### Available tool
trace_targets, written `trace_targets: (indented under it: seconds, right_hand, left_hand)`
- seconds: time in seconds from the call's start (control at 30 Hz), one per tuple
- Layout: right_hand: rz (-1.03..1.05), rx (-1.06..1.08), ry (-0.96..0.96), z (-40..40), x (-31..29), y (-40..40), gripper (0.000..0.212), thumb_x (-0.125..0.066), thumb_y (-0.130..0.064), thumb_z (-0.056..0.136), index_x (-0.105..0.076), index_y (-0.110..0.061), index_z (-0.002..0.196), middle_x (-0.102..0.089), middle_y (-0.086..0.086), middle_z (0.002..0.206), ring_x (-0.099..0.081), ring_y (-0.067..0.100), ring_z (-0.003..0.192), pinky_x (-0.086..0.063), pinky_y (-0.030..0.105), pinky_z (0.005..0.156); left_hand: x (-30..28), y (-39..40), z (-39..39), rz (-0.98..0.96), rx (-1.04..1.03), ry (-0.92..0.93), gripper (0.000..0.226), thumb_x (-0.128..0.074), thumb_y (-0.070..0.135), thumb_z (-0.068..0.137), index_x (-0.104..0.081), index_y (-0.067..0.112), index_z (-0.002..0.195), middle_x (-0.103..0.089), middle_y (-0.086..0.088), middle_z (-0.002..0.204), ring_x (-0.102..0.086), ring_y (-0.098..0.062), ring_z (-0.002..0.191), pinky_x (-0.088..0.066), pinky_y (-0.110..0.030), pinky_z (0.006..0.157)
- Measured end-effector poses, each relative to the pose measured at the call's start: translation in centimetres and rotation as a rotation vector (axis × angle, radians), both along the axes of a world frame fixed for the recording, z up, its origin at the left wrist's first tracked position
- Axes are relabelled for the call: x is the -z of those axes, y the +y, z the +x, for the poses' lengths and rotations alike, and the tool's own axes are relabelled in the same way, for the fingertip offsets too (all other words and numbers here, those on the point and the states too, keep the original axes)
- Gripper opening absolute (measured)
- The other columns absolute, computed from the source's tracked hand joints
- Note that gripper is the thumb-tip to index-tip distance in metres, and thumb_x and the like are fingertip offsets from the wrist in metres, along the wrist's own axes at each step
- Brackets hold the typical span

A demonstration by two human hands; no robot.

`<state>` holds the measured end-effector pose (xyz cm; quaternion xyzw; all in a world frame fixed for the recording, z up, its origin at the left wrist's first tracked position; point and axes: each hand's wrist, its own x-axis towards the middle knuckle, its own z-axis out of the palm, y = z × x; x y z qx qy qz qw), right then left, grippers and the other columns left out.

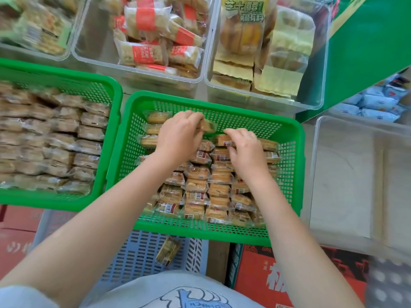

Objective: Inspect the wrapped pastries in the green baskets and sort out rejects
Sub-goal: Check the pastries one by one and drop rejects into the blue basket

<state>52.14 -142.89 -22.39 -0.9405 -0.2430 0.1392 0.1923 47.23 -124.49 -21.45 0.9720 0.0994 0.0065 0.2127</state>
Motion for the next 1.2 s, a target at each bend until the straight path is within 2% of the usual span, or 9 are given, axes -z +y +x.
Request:
trace_targets:
  seconds: [0.13,0.3,0.37,0.43,0.57,0.77,1.03,1.1,1.2]
  right_hand:
    - [-0.171,-0.061,-0.079,-1.0,0.4,1.3,0.042,-0.053,0.005,0.088,-0.059,-0.014,0.125,-0.063,0.007,0.117,-0.053,0.03,0.107,-0.04,0.041,0.092]
    - [-0.275,-0.067,0.045,-1.7,-1.6,0.9,0.041,-0.049,-0.012,0.098,-0.054,-0.017,0.139,-0.036,0.012,0.155,-0.026,0.03,0.145,-0.019,0.049,0.119]
    - [-0.11,-0.001,0.083,-2.3,-3.8,0.6,0.042,-0.051,-0.018,0.1,-0.05,-0.015,0.143,-0.033,0.009,0.157,-0.025,0.025,0.147,-0.02,0.046,0.122]
    - [0.165,0.131,0.175,-3.3,-6.4,0.3,0.041,-0.051,-0.024,0.102,-0.05,-0.015,0.142,-0.044,0.001,0.147,-0.038,0.015,0.137,-0.033,0.04,0.117]
    - [0.64,0.394,0.479,-6.1,-11.4,-0.2,0.043,-0.061,-0.039,0.096,-0.043,-0.028,0.134,-0.054,-0.014,0.125,-0.061,0.005,0.109,-0.057,0.03,0.087]
    - [1.021,0.452,0.791,-9.7,-14.8,-2.2,0.032,-0.069,-0.03,0.085,-0.06,-0.014,0.11,-0.071,0.007,0.103,-0.068,0.022,0.088,-0.055,0.028,0.059]
    - [1.204,0.433,0.907,-15.7,-16.2,-4.4,0.038,-0.062,-0.033,0.088,-0.06,-0.006,0.114,-0.07,0.008,0.099,-0.064,0.02,0.081,-0.05,0.027,0.057]
    - [1.243,0.45,0.956,-17.2,-16.4,-4.8,0.048,-0.059,-0.036,0.092,-0.056,-0.001,0.125,-0.066,0.011,0.102,-0.062,0.021,0.081,-0.049,0.026,0.059]
    - [1.274,0.463,1.037,-19.1,-16.7,-5.4,0.041,-0.053,-0.034,0.097,-0.059,-0.004,0.124,-0.066,0.011,0.101,-0.061,0.019,0.079,-0.05,0.025,0.06]
  left_hand:
    - [0.0,-0.1,-1.3,-0.058,0.017,0.013,0.038,-0.063,0.021,0.095,-0.06,0.009,0.131,-0.064,-0.011,0.123,-0.056,-0.031,0.115,-0.051,-0.042,0.079]
    - [-1.9,0.0,-2.5,-0.33,-0.118,-0.055,0.041,-0.067,0.019,0.092,-0.061,0.011,0.132,-0.065,-0.007,0.12,-0.056,-0.023,0.113,-0.049,-0.039,0.097]
    - [-3.6,-0.2,-3.4,-0.527,-0.202,-0.053,0.043,-0.069,0.019,0.092,-0.06,0.014,0.133,-0.066,-0.003,0.118,-0.061,-0.018,0.108,-0.053,-0.036,0.094]
    - [-5.6,-0.4,-4.6,-0.739,-0.277,-0.027,0.043,-0.071,0.02,0.09,-0.058,0.019,0.131,-0.068,0.002,0.112,-0.066,-0.013,0.1,-0.058,-0.029,0.086]
    - [-9.4,-1.0,-7.1,-1.121,-0.307,0.023,0.03,-0.072,0.019,0.092,-0.062,0.014,0.119,-0.075,-0.002,0.099,-0.072,-0.02,0.09,-0.061,-0.03,0.075]
    - [-13.2,-2.9,-11.5,-1.571,-0.264,0.002,0.037,-0.065,0.024,0.086,-0.066,0.017,0.123,-0.074,-0.011,0.113,-0.071,-0.026,0.102,-0.059,-0.035,0.078]
    - [-15.5,-5.8,-17.1,-1.675,-0.258,-0.085,0.02,-0.067,0.015,0.086,-0.069,0.008,0.106,-0.072,-0.01,0.101,-0.069,-0.021,0.086,-0.06,-0.032,0.065]
    - [-15.7,-6.4,-18.2,-1.664,-0.233,-0.103,0.01,-0.07,0.015,0.089,-0.069,0.01,0.098,-0.07,-0.01,0.099,-0.067,-0.021,0.086,-0.059,-0.032,0.062]
    - [-16.2,-7.2,-19.6,-1.667,-0.223,-0.128,0.003,-0.068,0.017,0.084,-0.071,0.017,0.085,-0.068,-0.008,0.092,-0.064,-0.018,0.081,-0.058,-0.03,0.06]
